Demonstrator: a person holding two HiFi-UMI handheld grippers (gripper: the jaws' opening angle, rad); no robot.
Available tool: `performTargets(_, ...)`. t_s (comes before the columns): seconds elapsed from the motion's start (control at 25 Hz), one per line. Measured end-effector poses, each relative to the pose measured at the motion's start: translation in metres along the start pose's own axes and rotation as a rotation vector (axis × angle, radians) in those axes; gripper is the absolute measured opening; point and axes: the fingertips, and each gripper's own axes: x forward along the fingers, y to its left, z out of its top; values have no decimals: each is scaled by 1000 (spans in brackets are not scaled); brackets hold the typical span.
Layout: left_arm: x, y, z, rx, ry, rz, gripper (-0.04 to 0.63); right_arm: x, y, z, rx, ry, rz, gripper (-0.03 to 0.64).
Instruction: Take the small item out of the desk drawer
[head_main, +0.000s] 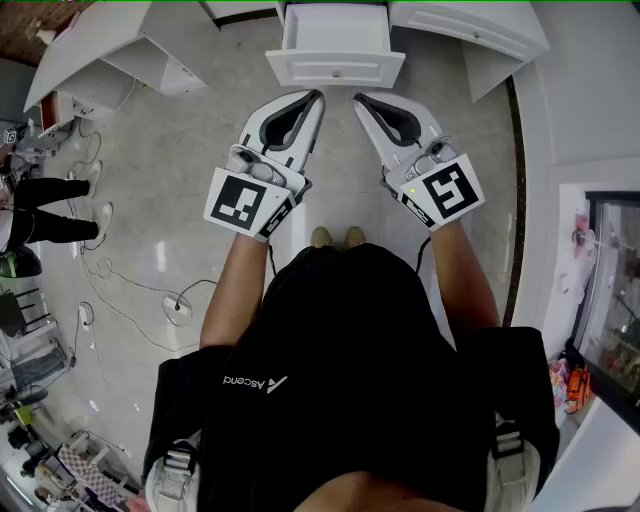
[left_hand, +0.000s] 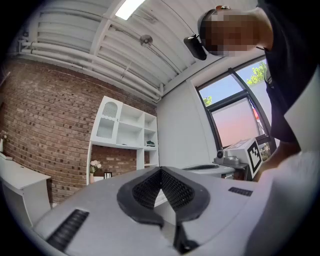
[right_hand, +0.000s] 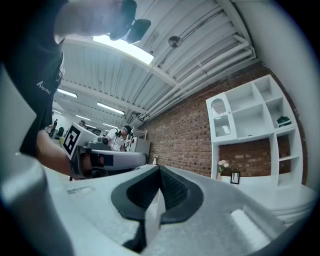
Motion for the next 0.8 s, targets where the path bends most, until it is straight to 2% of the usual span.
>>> performTargets(0.4,19,0,-1,17,-2,12,-2,-4,-17,-1,12,-20,20,3)
performTargets(0.8,43,9,-7,34,-2,68,-2,-5,-49,-7,0,-21,49,3)
